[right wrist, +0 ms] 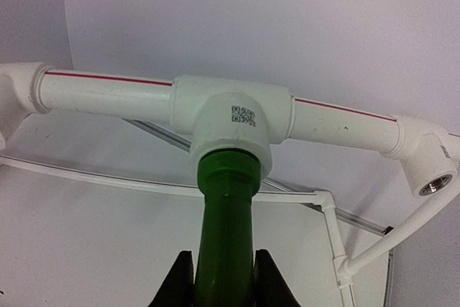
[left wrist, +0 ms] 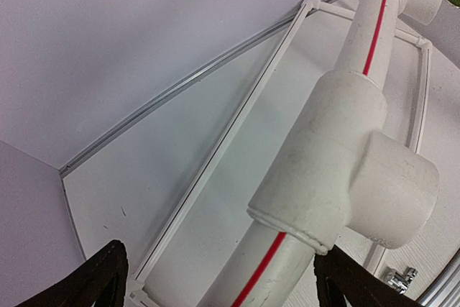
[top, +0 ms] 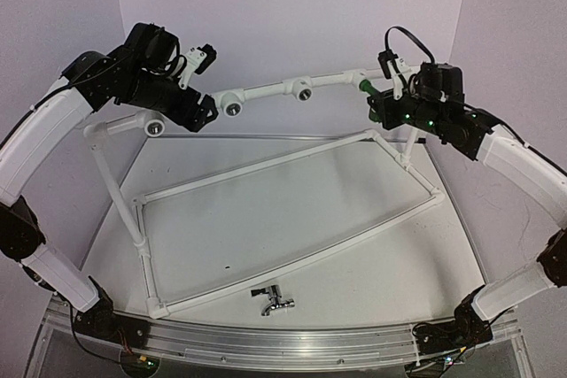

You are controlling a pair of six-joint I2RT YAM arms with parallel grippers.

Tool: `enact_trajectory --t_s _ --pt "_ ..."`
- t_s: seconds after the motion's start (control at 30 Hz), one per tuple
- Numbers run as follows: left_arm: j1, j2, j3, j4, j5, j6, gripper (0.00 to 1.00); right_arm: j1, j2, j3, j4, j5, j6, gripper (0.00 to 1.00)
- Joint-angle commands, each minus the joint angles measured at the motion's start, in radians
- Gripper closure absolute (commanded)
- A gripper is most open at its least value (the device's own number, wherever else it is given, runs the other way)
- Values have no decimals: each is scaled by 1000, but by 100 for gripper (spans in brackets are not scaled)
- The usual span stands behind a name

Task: Install the water faucets

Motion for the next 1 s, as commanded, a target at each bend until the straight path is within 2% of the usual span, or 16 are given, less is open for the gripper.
enact_trajectory --t_s 0.0,0.1,0.2,0.23,0.33,0.4,0.47,0.67,0.77,0.8,0.97 --pt "-7 -14 -12 -63 43 -38 11 -7 12 61 -46 -144 156 100" --pt "-7 -14 -12 -62 44 -38 11 -22 17 77 -49 -193 215 100" --pt "-7 -14 -15 -61 44 -39 11 -23 15 76 -51 -200 189 97" --pt "-7 -14 -15 -61 44 -38 11 -23 12 73 -51 -187 179 89" --pt "-7 -14 -14 -61 44 -38 11 -22 3 60 -50 -147 81 58" --pt "-7 -12 -12 -61 43 -38 11 -23 -6 52 -50 -126 26 46" --pt "-7 -10 -7 -62 43 -37 10 -22 -17 48 -50 -109 -16 37" --pt "-7 -5 19 -66 41 -44 9 -22 -48 68 -50 -110 -85 19" --pt "-7 -6 34 -71 36 -45 7 -23 -66 85 -49 -92 -101 5" --pt "-7 -8 40 -70 36 -44 6 -23 -75 90 -49 -88 -107 2" --pt "-7 -14 70 -68 51 -37 2 -23 -124 104 -51 -98 -115 2"
